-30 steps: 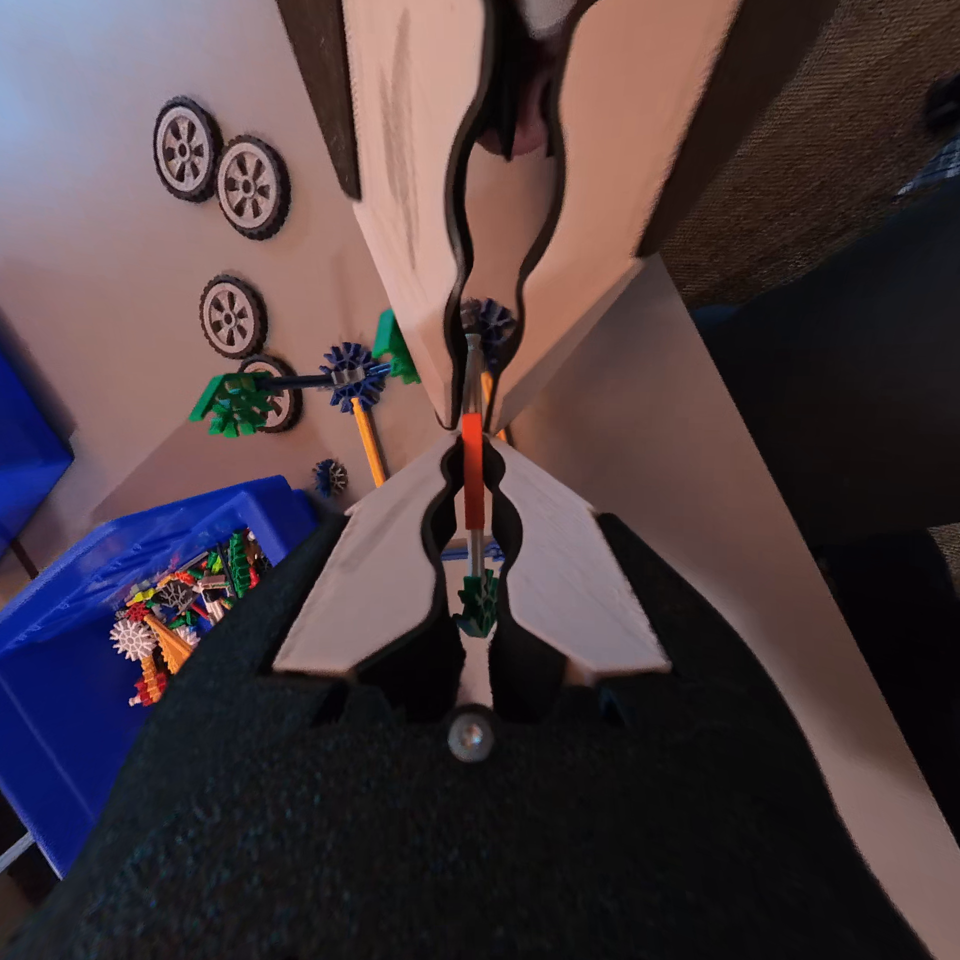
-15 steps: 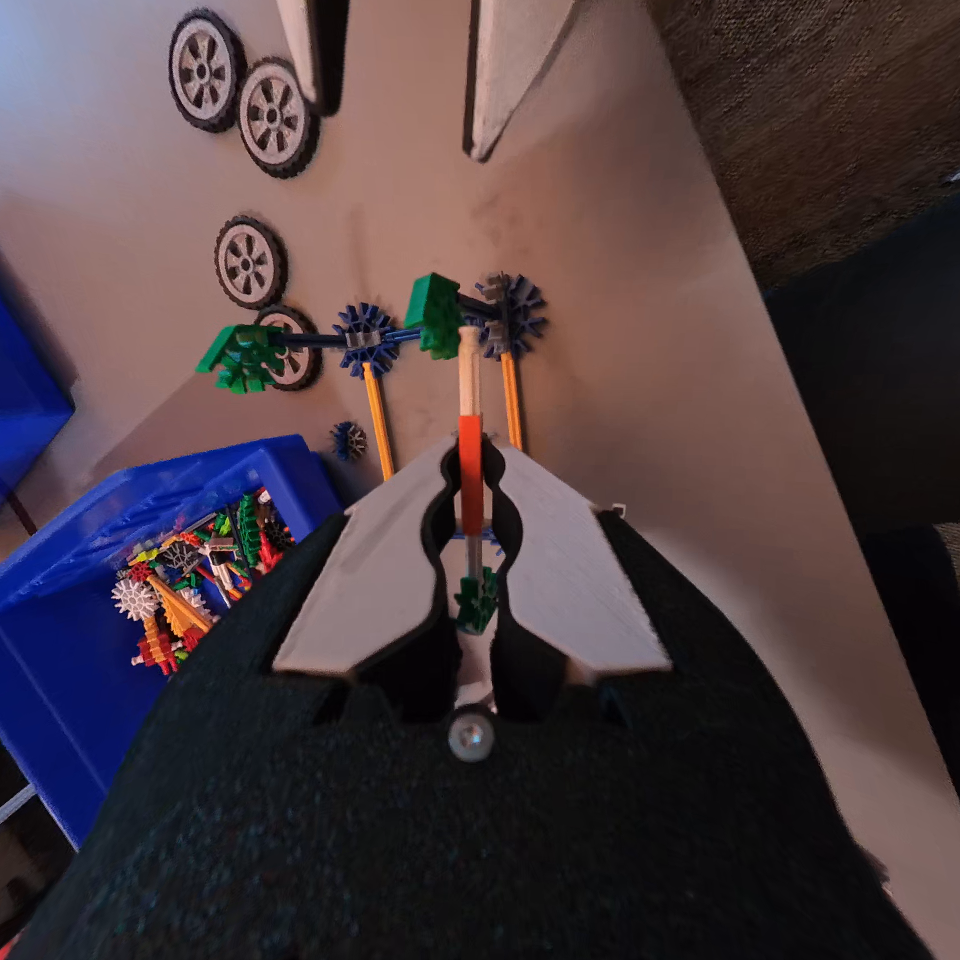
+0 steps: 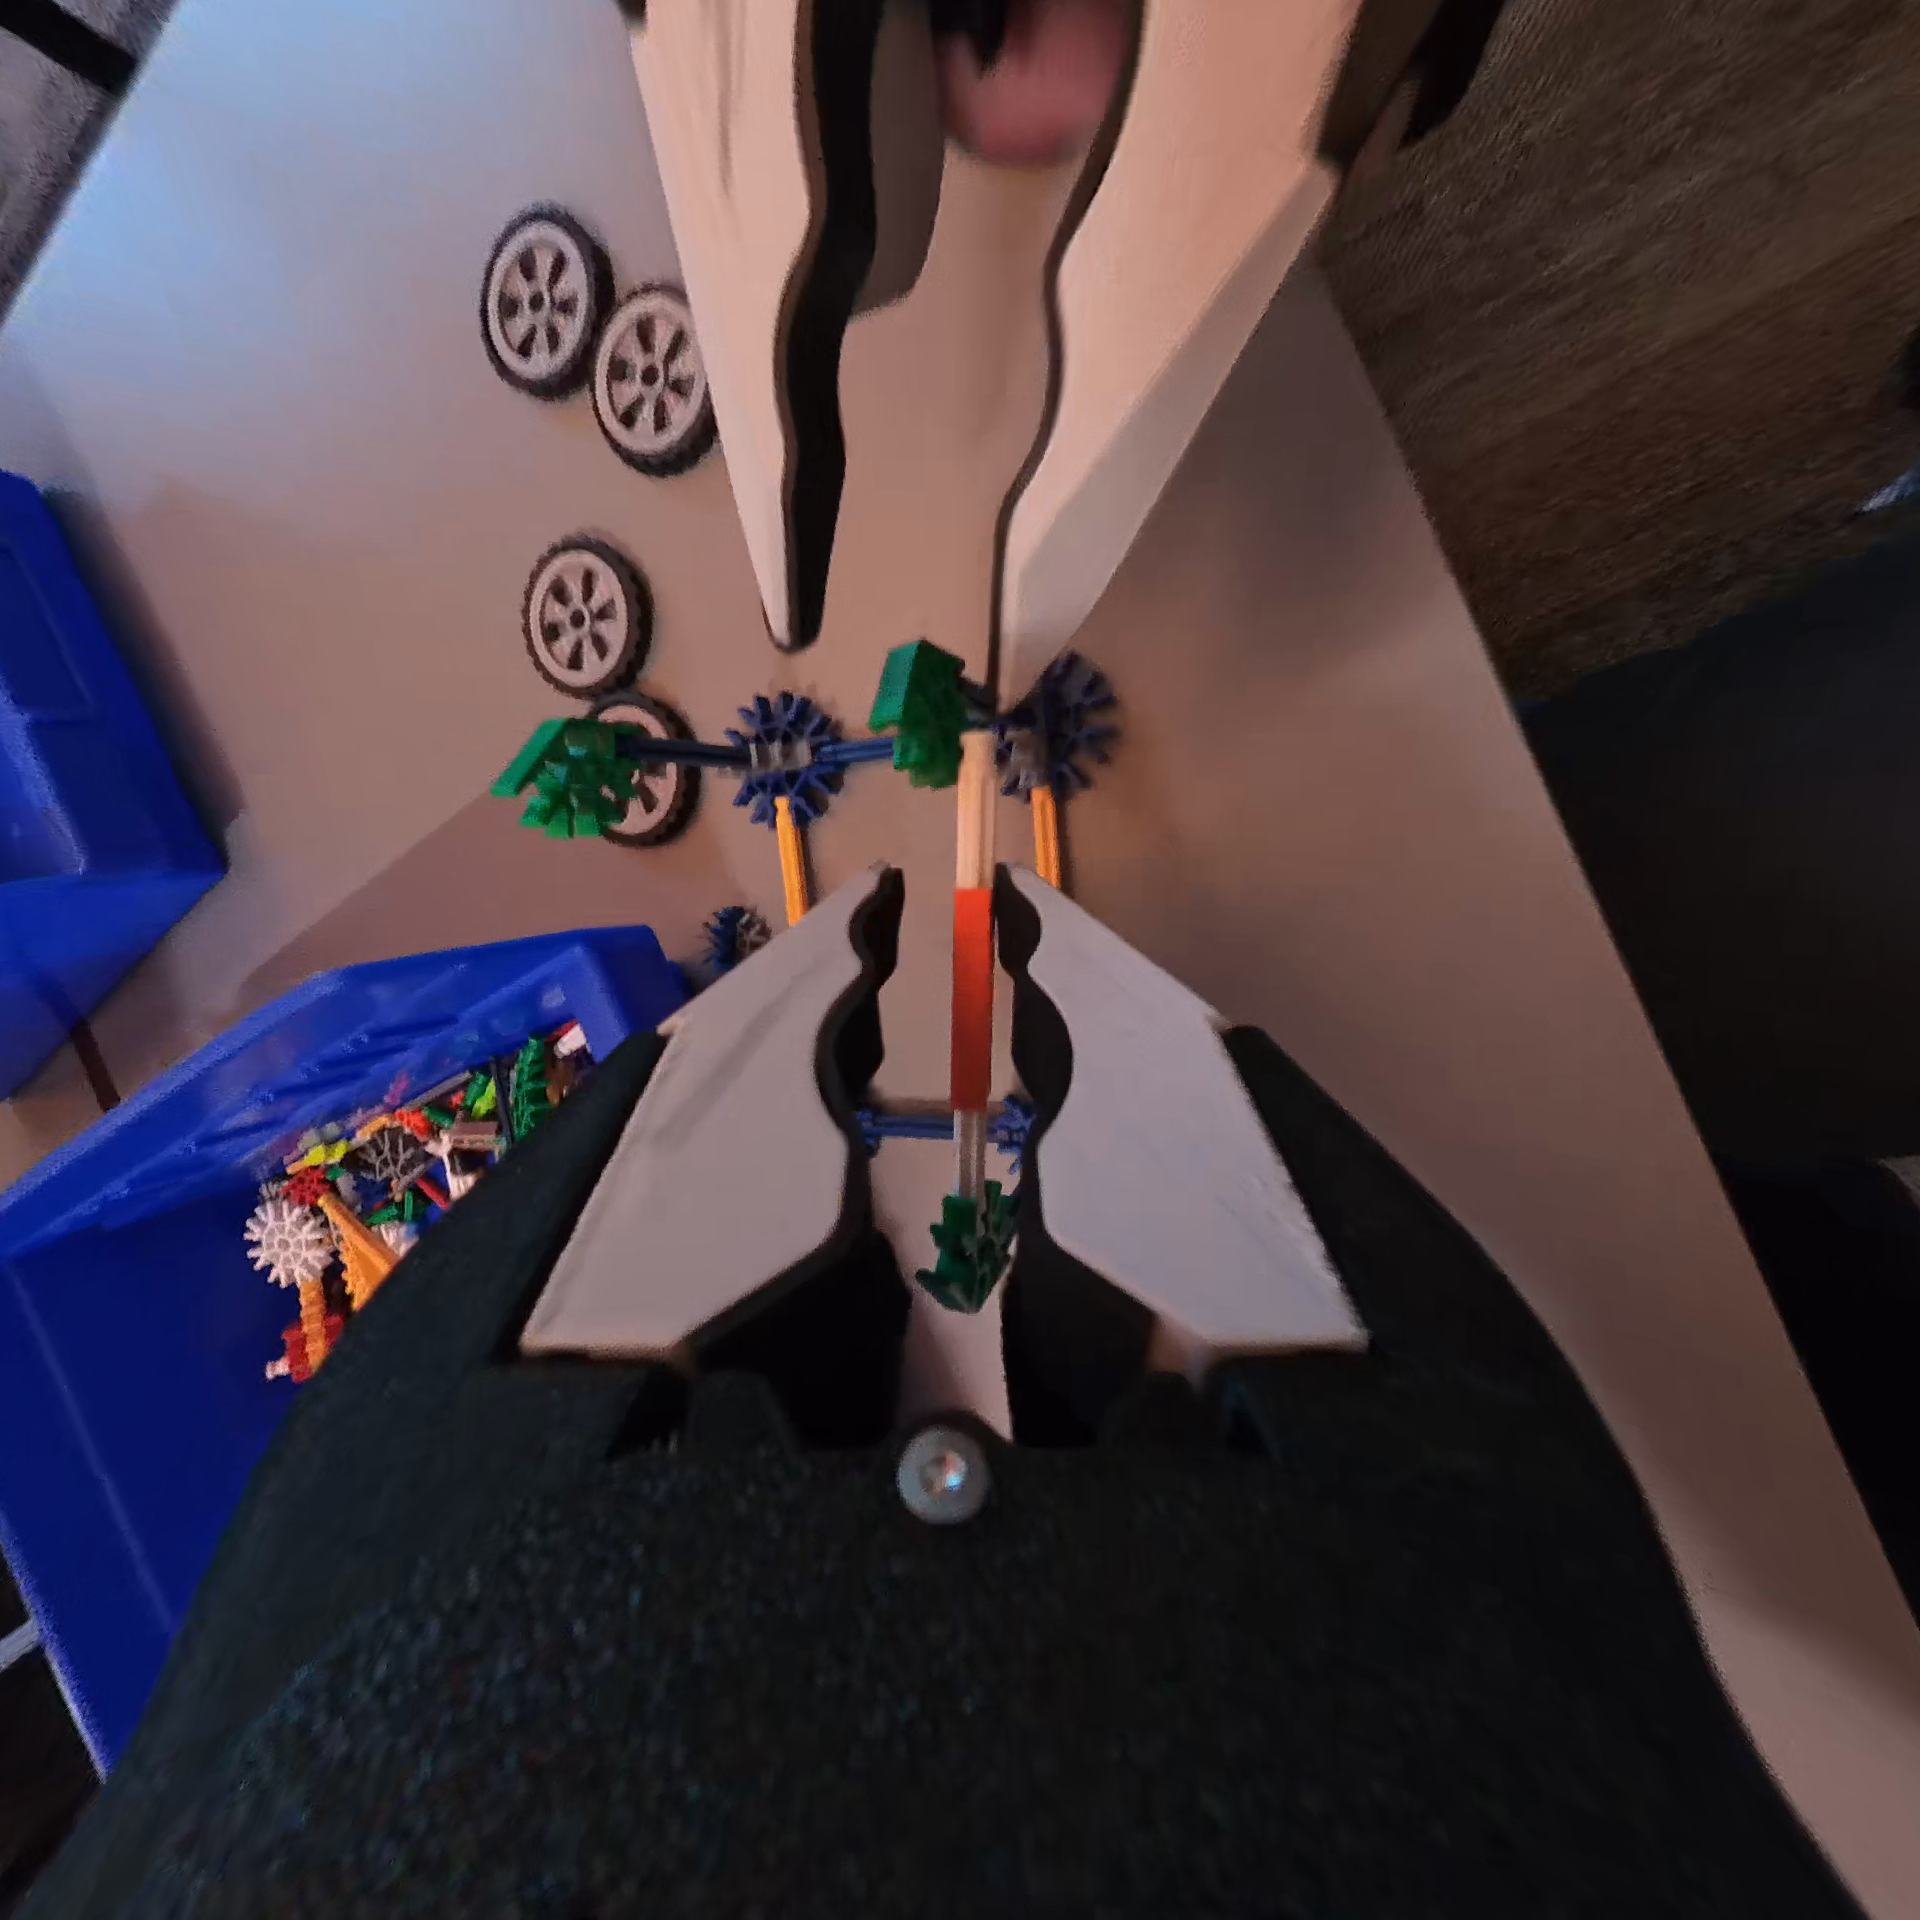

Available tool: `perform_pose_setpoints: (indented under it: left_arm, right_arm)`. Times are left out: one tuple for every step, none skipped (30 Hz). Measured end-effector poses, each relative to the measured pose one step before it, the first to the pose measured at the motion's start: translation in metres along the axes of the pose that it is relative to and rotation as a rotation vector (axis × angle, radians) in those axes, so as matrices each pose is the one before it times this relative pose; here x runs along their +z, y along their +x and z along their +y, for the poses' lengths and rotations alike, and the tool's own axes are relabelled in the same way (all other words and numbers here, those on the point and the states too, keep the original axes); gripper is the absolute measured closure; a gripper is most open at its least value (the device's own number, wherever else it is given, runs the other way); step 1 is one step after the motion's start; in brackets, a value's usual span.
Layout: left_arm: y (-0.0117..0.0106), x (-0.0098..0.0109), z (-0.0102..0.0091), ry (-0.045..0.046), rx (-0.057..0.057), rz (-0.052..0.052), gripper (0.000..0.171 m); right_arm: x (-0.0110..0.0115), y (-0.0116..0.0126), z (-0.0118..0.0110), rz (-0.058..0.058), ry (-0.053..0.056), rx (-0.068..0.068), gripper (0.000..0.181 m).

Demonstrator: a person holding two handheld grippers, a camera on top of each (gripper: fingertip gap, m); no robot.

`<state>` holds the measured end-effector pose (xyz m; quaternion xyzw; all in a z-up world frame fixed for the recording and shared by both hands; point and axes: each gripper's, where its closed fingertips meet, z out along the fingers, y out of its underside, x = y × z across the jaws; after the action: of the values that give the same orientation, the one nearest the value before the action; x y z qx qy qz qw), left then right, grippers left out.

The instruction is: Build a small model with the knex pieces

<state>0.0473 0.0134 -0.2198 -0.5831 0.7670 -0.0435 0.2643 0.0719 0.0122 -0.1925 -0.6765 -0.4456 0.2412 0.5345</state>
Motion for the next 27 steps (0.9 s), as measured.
perform_pose_setpoints:
  left_arm:
    - [0.00099,-0.00083,-0.00345,0.01286,0.0033,0.0028,0.157]
    - [-0.00056,0.00030,-0.00065,-0.00384,0.0071,-0.0079,0.158]
    - [-0.00031,0.00091,0.00122,-0.01347,0.0086,-0.0068,0.161]
    - [0.00064,0.00111,0.00069,-0.00887,0.0083,-0.0011,0.165]
    - [-0.00003,0.00095,0.00008,-0.00274,0.0043,-0.0043,0.166]
    - [0.00027,0.00092,0.00014,-0.00185,-0.0001,-0.0007,0.166]
    - [0.00060,0.00049,0.00009,0.00038,0.0005,0.0016,0.167]
    - [-0.00106,0.00018,0.00002,0.00185,-0.0003,-0.0070,0.167]
    - [-0.00120,0.00013,0.00038,0.00066,-0.0022,-0.0071,0.167]
    - [-0.00091,-0.00005,0.00030,0.00028,-0.0034,-0.0034,0.167]
    - [-0.00075,-0.00042,-0.00047,0.00506,-0.0044,-0.0017,0.167]
    - [-0.00017,-0.00013,-0.00032,0.00282,-0.0024,0.0021,0.167]
    - [-0.00065,0.00016,0.00056,-0.00312,0.0012,-0.0028,0.167]
    - [-0.00119,0.00016,0.00043,-0.00328,-0.0010,-0.0051,0.167]
    - [-0.00061,0.00017,-0.00031,0.00123,-0.0035,-0.0004,0.167]
    - [-0.00020,0.00025,-0.00056,0.00091,-0.0041,0.0020,0.167]
    - [-0.00110,0.00048,0.00048,-0.00556,-0.0038,-0.0038,0.167]
    - [-0.00162,0.00045,0.00068,-0.00705,-0.0061,-0.0058,0.167]
    - [-0.00029,0.00021,-0.00060,-0.00020,-0.0036,0.0026,0.167]
    - [-0.00013,0.00016,-0.00052,0.00031,0.0019,0.0009,0.167]
    - [-0.00096,0.00043,0.00031,-0.00534,0.0009,-0.0041,0.167]
    - [-0.00090,0.00074,0.00083,-0.00765,-0.0036,-0.0028,0.167]
    - [-0.00009,0.00069,0.00027,-0.00446,-0.0010,0.0013,0.167]
    - [-0.00057,0.00047,-0.00020,-0.00169,-0.0008,-0.0017,0.167]
    - [-0.00040,0.00041,-0.00029,-0.00108,-0.0031,0.0002,0.167]
    - [-0.00036,0.00024,-0.00026,-0.00053,-0.0032,-0.0001,0.167]
    - [0.00008,0.00018,-0.00049,0.00152,-0.0008,0.0014,0.167]
  right_arm:
    - [0.00112,-0.00076,0.00004,-0.0132,-0.0019,0.0020,0.152]
    - [0.00143,-0.00133,0.00069,-0.0172,-0.0050,0.0013,0.153]
    - [0.00163,-0.00049,0.00082,-0.0127,-0.0056,0.0017,0.153]
    - [0.00150,-0.00001,0.00071,-0.0120,-0.0048,0.0043,0.158]
    - [0.00143,-0.00015,0.00028,-0.0137,-0.0015,0.0084,0.166]
    - [0.00113,0.00033,-0.00037,-0.0116,0.0033,0.0120,0.169]
    - [0.00069,0.00058,-0.00066,-0.0126,0.0055,0.0169,0.172]
    - [0.00048,0.00055,-0.00018,-0.0138,0.0034,0.0219,0.173]
    - [0.00010,0.00141,-0.00003,-0.0087,0.0016,0.0242,0.173]
    - [-0.00014,0.00217,0.00005,-0.0023,0.0017,0.0249,0.173]
    - [-0.00007,0.00221,-0.00010,-0.0001,0.0028,0.0243,0.173]
    - [0.00003,0.00128,-0.00010,-0.0029,0.0045,0.0220,0.174]
    - [-0.00008,0.00071,-0.00016,-0.0041,0.0049,0.0209,0.174]
    - [-0.00017,0.00157,-0.00011,0.0027,0.0042,0.0211,0.175]
    - [-0.00030,0.00214,-0.00016,0.0074,0.0039,0.0197,0.175]
    - [-0.00019,0.00105,-0.00010,0.0027,0.0032,0.0171,0.175]
    - [-0.00019,0.00082,-0.00006,0.0028,0.0023,0.0136,0.175]
    - [-0.00005,0.00097,-0.00010,0.0058,0.0009,0.0100,0.175]
    - [-0.00001,-0.00001,0.00006,0.0015,-0.0015,0.0034,0.175]
    - [0.00002,-0.00040,0.00006,0.0002,-0.0026,-0.0016,0.175]
    - [0.00000,0.00024,0.00002,0.0036,-0.0024,-0.0021,0.175]
    - [-0.00010,0.00015,0.00006,0.0026,-0.0017,-0.0012,0.175]
    - [-0.00007,0.00007,-0.00004,-0.0002,-0.0006,0.0016,0.175]
    - [0.00000,0.00030,0.00000,0.0003,0.0002,0.0046,0.175]
    - [0.00007,0.00041,-0.00004,0.0014,0.0005,0.0035,0.175]
    - [-0.00002,0.00051,0.00001,0.0019,0.0005,0.0005,0.175]
    - [-0.00002,0.00021,-0.00004,0.0007,0.0003,0.0003,0.175]
